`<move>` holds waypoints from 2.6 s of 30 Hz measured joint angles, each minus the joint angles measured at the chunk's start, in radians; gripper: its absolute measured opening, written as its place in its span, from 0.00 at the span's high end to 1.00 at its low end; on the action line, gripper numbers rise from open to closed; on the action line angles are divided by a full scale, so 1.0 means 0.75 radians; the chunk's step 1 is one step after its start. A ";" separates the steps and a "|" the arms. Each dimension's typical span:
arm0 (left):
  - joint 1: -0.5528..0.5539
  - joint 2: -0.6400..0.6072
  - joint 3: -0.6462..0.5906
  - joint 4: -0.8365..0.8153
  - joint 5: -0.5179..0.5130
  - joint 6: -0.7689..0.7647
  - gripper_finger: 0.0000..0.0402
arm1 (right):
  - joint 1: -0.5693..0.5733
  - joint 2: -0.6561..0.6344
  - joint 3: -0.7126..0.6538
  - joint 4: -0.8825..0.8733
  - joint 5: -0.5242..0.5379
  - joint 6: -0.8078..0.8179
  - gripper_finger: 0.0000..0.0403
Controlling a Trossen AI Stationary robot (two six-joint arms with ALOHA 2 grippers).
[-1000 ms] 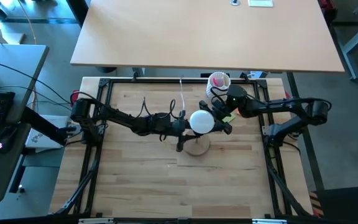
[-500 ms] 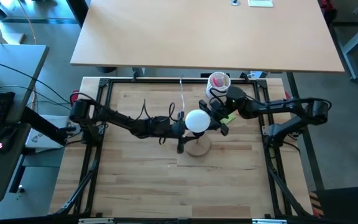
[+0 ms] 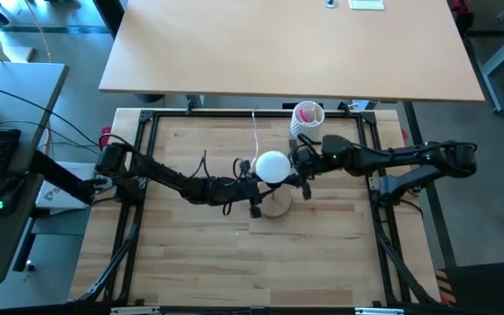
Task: Screw lightbulb
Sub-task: Insert the white lightbulb into the brown lamp
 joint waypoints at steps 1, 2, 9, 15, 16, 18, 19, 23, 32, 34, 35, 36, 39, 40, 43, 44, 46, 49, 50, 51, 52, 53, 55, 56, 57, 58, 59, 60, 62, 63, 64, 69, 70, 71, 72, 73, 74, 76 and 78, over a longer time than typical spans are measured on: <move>-0.004 0.002 -0.002 -0.001 -0.026 -0.001 0.65 | 0.028 -0.002 0.001 -0.016 0.086 0.000 0.67; -0.007 0.002 -0.002 -0.001 -0.054 -0.001 0.65 | 0.055 -0.002 0.001 -0.025 0.171 -0.001 0.67; -0.014 0.003 -0.003 0.024 -0.195 -0.015 0.71 | 0.225 0.001 0.001 -0.027 0.721 0.087 0.67; -0.013 0.005 -0.003 0.055 -0.232 -0.032 0.75 | 0.288 0.002 -0.002 -0.022 0.969 0.211 0.68; -0.013 0.005 -0.003 0.059 -0.240 -0.033 0.76 | 0.293 0.002 -0.003 -0.019 0.994 0.227 0.68; -0.012 0.005 -0.003 0.063 -0.244 -0.033 0.76 | 0.294 0.003 -0.004 -0.008 1.012 0.240 0.66; -0.011 0.005 -0.003 0.066 -0.245 -0.034 0.76 | 0.293 0.003 -0.005 0.006 1.013 0.240 0.64; -0.008 0.004 -0.003 0.069 -0.244 -0.043 0.77 | 0.283 0.005 -0.007 0.034 0.989 0.228 0.60; -0.007 -0.003 0.001 0.047 -0.256 -0.044 0.77 | 0.231 -0.002 -0.012 0.002 0.839 0.084 0.53; -0.007 -0.003 0.001 0.040 -0.259 -0.034 0.77 | 0.211 -0.016 -0.012 -0.020 0.781 0.087 0.48; -0.007 -0.003 0.002 0.039 -0.256 -0.030 0.77 | 0.200 -0.026 -0.012 -0.035 0.748 0.090 0.45; -0.007 -0.005 0.002 0.036 -0.257 -0.024 0.77 | 0.189 -0.039 -0.011 -0.063 0.720 0.090 0.42; -0.007 -0.005 0.003 0.024 -0.253 -0.021 0.77 | 0.159 -0.088 -0.012 -0.146 0.645 0.076 0.35; -0.007 -0.006 0.004 0.020 -0.240 -0.021 0.77 | 0.149 -0.112 -0.012 -0.172 0.618 0.059 0.34; -0.006 -0.007 0.004 0.015 -0.166 -0.021 0.77 | 0.111 -0.187 -0.011 -0.262 0.524 0.025 0.33; -0.005 -0.007 0.005 0.016 -0.138 -0.016 0.77 | 0.096 -0.211 -0.011 -0.290 0.481 0.010 0.33; -0.005 -0.010 0.006 0.016 -0.084 -0.006 0.77 | 0.056 -0.262 -0.010 -0.346 0.370 -0.030 0.32; 0.004 -0.010 0.006 0.010 -0.022 -0.002 0.77 | -0.013 -0.306 -0.009 -0.419 0.201 -0.078 0.32; 0.011 -0.010 0.006 0.005 0.004 -0.008 0.77 | -0.037 -0.311 -0.009 -0.431 0.146 -0.084 0.32; 0.017 -0.009 0.006 -0.002 0.029 -0.013 0.77 | -0.058 -0.313 -0.009 -0.433 0.092 -0.091 0.32; 0.023 -0.008 0.005 -0.004 0.045 -0.021 0.77 | -0.078 -0.312 -0.008 -0.437 0.028 -0.107 0.32; 0.031 -0.008 0.005 -0.003 0.068 -0.029 0.77 | -0.097 -0.312 -0.008 -0.446 -0.035 -0.124 0.32; 0.046 -0.008 0.005 -0.005 0.101 -0.042 0.77 | -0.127 -0.304 -0.008 -0.451 -0.134 -0.154 0.32; 0.053 -0.008 0.005 -0.014 0.114 -0.045 0.77 | -0.137 -0.302 -0.008 -0.452 -0.159 -0.161 0.32; 0.058 -0.008 0.005 -0.021 0.124 -0.050 0.77 | -0.146 -0.302 -0.008 -0.452 -0.172 -0.167 0.32; 0.064 -0.008 0.004 -0.027 0.134 -0.055 0.77 | -0.154 -0.302 -0.008 -0.451 -0.180 -0.179 0.32; 0.070 -0.008 0.004 -0.031 0.146 -0.057 0.77 | -0.160 -0.302 -0.008 -0.449 -0.180 -0.191 0.32; 0.074 -0.007 0.004 -0.033 0.157 -0.057 0.77 | -0.165 -0.302 -0.008 -0.447 -0.181 -0.206 0.32; 0.081 -0.007 0.004 -0.040 0.171 -0.057 0.77 | -0.177 -0.302 -0.008 -0.438 -0.181 -0.220 0.32; 0.083 -0.007 0.004 -0.049 0.179 -0.057 0.77 | -0.186 -0.302 -0.008 -0.431 -0.181 -0.222 0.32; 0.090 -0.007 0.004 -0.062 0.185 -0.057 0.77 | -0.194 -0.302 -0.007 -0.426 -0.181 -0.223 0.32; 0.111 -0.004 0.002 -0.176 0.187 -0.056 0.76 | -0.231 -0.302 -0.007 -0.426 -0.164 -0.212 0.32; 0.116 -0.004 0.002 -0.194 0.186 -0.053 0.76 | -0.234 -0.302 -0.007 -0.426 -0.164 -0.211 0.32; 0.123 -0.004 0.002 -0.209 0.184 -0.046 0.75 | -0.237 -0.302 -0.007 -0.426 -0.165 -0.211 0.32; 0.127 -0.004 0.002 -0.227 0.184 -0.045 0.74 | -0.236 -0.302 -0.007 -0.428 -0.165 -0.210 0.32; 0.132 -0.004 0.002 -0.243 0.184 -0.045 0.73 | -0.236 -0.302 -0.007 -0.431 -0.165 -0.207 0.32; 0.137 -0.003 0.002 -0.259 0.186 -0.044 0.72 | -0.236 -0.302 -0.007 -0.433 -0.164 -0.198 0.32; 0.142 -0.003 0.002 -0.293 0.186 -0.045 0.70 | -0.236 -0.302 -0.007 -0.444 -0.164 -0.183 0.32; 0.144 -0.003 0.002 -0.345 0.184 -0.046 0.67 | -0.235 -0.302 -0.007 -0.466 -0.164 -0.179 0.32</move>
